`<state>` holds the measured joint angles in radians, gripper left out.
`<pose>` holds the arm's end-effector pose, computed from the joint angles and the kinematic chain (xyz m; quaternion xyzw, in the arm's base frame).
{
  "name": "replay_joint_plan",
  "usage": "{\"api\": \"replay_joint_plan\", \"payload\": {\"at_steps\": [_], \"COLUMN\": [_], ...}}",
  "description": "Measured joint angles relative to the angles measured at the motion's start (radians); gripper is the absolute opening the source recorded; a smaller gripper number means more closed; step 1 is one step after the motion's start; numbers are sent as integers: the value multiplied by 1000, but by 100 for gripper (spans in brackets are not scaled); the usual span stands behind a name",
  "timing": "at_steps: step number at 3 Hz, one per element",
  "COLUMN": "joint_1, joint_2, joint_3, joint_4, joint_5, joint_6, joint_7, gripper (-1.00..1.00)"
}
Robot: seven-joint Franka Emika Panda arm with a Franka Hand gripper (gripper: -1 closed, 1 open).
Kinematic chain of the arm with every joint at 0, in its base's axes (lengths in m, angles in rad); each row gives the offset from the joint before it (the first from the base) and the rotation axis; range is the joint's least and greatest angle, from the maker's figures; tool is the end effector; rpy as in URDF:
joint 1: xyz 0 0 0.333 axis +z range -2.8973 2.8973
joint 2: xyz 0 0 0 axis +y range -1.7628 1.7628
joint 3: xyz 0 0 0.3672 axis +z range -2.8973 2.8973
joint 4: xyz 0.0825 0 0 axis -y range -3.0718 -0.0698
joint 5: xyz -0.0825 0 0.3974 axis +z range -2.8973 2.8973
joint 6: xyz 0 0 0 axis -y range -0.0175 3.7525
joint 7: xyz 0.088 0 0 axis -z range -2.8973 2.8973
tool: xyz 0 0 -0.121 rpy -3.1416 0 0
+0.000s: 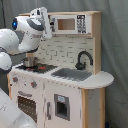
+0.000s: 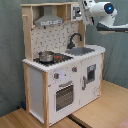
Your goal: Play with the kitchen
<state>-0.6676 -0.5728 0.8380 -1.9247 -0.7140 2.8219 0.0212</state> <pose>0.4420 0.2728 0.7927 0.6593 0.3306 0.5381 0.4081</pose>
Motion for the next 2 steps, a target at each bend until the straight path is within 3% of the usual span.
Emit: {"api": "replay_joint_plan", "payload": {"at_steps": [2], "joint_1": [-120], "joint_2": [70], "joint_3": [116], "joint_4": [92], "joint_5": [0], "joint_6": [2], "joint_7": [7], "gripper": [-100]}}
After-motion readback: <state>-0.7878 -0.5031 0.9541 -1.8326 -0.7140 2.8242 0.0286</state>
